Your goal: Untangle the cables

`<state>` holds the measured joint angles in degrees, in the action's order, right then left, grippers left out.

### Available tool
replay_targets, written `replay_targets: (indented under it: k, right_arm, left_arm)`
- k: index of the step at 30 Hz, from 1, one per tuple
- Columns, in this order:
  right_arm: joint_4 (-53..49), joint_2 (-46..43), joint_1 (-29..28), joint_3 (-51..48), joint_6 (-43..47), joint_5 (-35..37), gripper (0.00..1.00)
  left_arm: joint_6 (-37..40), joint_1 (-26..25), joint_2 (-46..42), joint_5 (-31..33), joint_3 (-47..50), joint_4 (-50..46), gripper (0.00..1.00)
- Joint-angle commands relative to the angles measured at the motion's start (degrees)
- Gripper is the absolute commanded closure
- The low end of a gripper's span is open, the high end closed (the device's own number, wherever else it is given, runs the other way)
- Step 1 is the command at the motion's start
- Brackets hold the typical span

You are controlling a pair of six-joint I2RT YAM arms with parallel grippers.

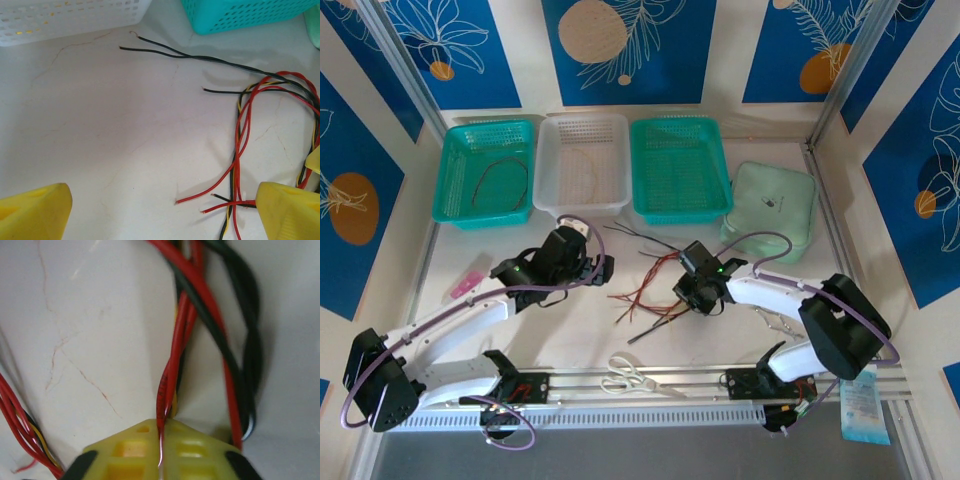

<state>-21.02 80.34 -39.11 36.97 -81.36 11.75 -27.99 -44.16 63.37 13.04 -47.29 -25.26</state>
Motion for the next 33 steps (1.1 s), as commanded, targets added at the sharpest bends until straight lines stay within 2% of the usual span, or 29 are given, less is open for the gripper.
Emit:
replay_targets:
  k: [1,13,22,28,33]
  right_arm:
    - [-2.0,-2.2,-0.3,0.5,-0.3,1.7,0.99]
    - [-8.0,-14.3,0.4,3.0,1.1,5.1,1.00]
    - [-7.0,-24.7,0.8,6.4,4.5,6.8,1.00]
    - [0.0,-29.2,2.0,7.4,4.5,2.3,1.00]
    - [0.6,-25.4,5.8,2.8,2.3,-3.1,1.00]
  left_arm:
    - [1.3,-0.7,-0.3,-0.6,-1.3,0.2,0.06]
    - [1.3,-1.2,0.2,-1.3,-1.7,0.8,0.06]
    - [1.7,-1.6,1.3,-4.0,-2.9,1.7,0.06]
    - [2.2,-0.4,1.6,-6.7,-5.9,-1.6,0.05]
    - [2.2,1.8,2.0,-9.4,-6.7,-0.7,0.05]
